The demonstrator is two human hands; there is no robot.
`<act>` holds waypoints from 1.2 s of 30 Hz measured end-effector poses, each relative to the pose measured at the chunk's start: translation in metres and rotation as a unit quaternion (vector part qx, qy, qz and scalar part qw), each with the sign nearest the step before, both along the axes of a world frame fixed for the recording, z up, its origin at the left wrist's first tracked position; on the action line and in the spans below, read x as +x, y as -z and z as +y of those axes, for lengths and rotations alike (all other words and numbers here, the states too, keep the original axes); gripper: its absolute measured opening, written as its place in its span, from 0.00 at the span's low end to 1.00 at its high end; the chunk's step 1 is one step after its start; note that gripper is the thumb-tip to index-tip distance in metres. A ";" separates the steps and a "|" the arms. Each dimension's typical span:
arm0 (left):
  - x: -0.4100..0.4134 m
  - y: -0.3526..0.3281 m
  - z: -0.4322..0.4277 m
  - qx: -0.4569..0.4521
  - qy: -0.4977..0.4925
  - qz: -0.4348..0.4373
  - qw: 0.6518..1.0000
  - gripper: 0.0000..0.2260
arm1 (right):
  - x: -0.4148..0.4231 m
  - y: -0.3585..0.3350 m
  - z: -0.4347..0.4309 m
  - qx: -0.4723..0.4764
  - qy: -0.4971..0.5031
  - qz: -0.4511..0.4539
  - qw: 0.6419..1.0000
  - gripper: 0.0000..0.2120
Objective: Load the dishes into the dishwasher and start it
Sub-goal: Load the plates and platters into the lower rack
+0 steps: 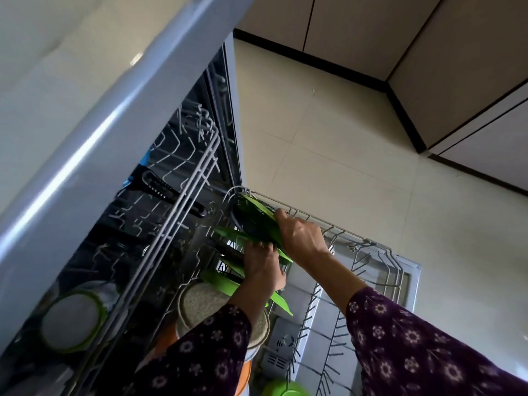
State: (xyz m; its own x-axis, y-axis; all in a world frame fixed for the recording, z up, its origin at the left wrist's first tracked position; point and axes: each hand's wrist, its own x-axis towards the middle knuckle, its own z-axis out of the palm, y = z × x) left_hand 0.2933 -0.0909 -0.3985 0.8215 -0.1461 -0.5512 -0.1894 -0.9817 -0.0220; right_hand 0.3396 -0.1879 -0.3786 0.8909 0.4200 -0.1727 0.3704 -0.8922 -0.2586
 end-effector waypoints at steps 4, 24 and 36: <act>-0.011 0.010 -0.012 0.037 0.005 0.015 0.999 0.22 | -0.004 0.001 0.000 0.037 -0.012 -0.056 0.998 0.19; -0.052 0.004 0.033 -0.151 0.007 -0.165 0.975 0.11 | -0.017 0.034 0.041 -0.010 -0.138 0.053 0.989 0.16; -0.049 0.005 0.054 -0.234 0.013 -0.160 0.959 0.11 | -0.031 0.068 0.035 0.003 -0.135 -0.017 0.991 0.12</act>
